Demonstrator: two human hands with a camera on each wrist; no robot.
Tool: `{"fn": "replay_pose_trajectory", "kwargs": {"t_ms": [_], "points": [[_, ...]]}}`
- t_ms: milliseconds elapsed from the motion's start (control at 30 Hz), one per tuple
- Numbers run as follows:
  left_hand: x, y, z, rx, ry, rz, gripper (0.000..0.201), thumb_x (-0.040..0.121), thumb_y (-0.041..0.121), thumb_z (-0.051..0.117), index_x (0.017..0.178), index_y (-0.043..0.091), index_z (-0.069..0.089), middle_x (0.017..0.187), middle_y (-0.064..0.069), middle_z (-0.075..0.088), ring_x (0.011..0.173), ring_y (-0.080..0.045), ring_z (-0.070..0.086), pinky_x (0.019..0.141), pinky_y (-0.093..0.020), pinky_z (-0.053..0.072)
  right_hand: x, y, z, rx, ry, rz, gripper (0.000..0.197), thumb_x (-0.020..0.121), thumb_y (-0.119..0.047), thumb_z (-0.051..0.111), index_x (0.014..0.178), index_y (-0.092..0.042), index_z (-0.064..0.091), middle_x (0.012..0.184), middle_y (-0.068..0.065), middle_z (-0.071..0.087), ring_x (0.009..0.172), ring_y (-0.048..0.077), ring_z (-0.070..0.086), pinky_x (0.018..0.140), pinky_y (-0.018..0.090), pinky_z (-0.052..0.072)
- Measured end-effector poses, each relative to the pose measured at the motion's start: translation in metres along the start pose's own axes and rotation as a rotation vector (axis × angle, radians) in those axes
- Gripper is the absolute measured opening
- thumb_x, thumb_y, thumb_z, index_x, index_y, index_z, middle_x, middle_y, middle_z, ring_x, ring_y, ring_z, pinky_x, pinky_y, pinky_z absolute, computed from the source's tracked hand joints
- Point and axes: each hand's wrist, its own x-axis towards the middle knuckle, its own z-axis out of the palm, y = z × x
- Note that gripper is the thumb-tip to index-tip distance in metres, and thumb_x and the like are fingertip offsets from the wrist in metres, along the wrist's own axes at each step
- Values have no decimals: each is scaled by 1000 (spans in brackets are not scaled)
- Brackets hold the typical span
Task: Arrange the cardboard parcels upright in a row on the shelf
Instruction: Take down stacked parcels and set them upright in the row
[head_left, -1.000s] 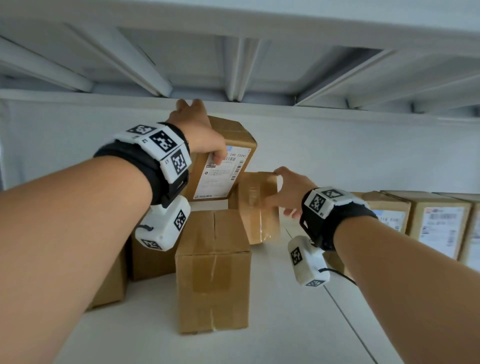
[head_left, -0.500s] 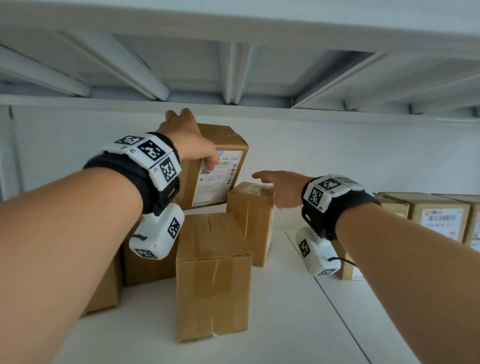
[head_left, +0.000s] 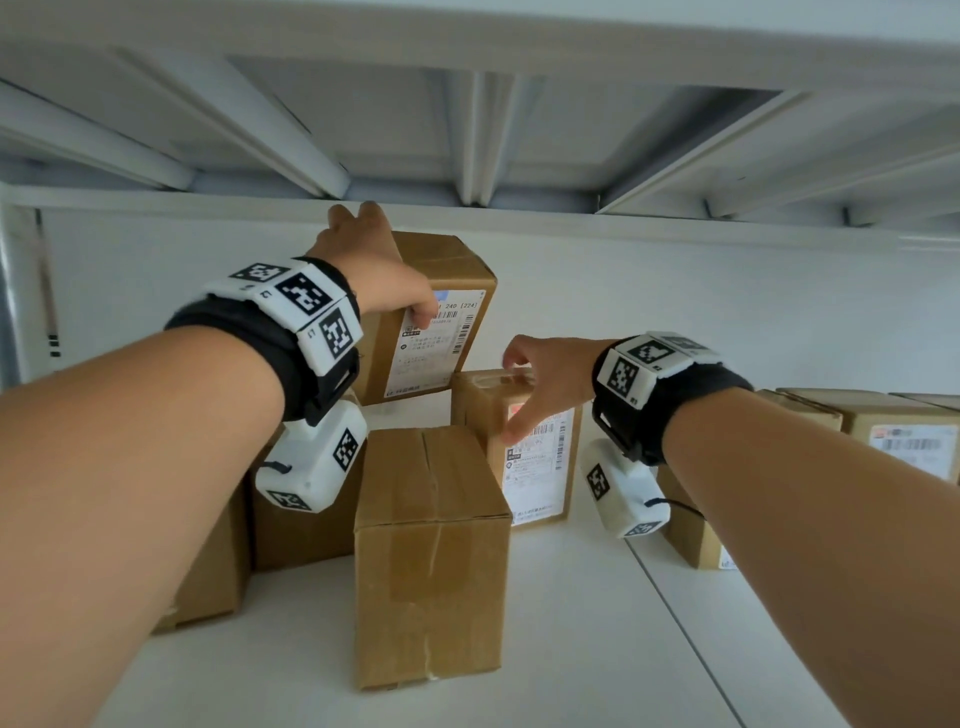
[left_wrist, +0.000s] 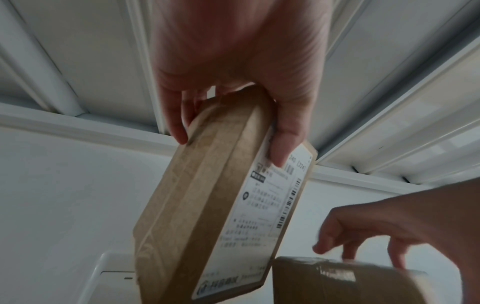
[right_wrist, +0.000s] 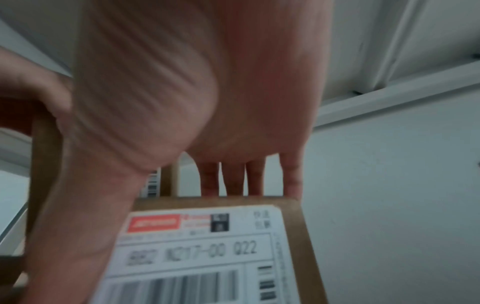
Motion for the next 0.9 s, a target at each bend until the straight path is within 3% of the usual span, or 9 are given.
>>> {"fn": "replay_pose_trajectory", "kwargs": {"t_ms": [67,100,233,467,733,900], "points": [[1,0,0,-7,1,-1,113,47,30,88,144,17,30,142,-14,31,123,-35,48,94,-48,49,1,-1,-1,-83,-36,4,115,55,-69,77,150,-38,19,147,-5,42,137,22,31,108,46,34],[1,0,0,-9,-1,-1,114,47,30,88,144,17,30,142,-14,31,123,-35,48,94,-48,49,1,-1,-2,-110,-49,9,114,56,-69,77,150,-38,20,146,-6,43,137,22,31,109,46,33],[0,0,2,-16,-7,3,112,47,31,89,142,17,32,140,-14,33,122,-35,48,93,-46,49,-9,6,-10,-74,-127,30,97,61,-50,85,144,-30,38,128,-9,59,116,18,54,102,37,43],[-4,14,3,-38,-19,39,112,47,32,89,142,17,32,141,-13,33,121,-35,49,93,-45,49,-32,21,-23,-132,-211,103,98,68,-28,85,149,-28,31,148,-3,44,134,24,43,111,43,34],[-8,23,7,-46,-48,63,109,50,31,89,142,15,32,140,-14,35,119,-34,49,84,-40,48,-45,24,-29,-192,-272,140,97,71,-24,83,149,-32,27,148,-1,41,133,25,42,110,44,36],[-11,23,7,-54,-56,69,107,50,30,89,140,15,34,137,-13,37,117,-32,50,76,-37,46,-54,25,-32,-171,-295,159,96,72,-19,82,149,-30,28,145,1,45,129,26,46,104,39,41]]}}
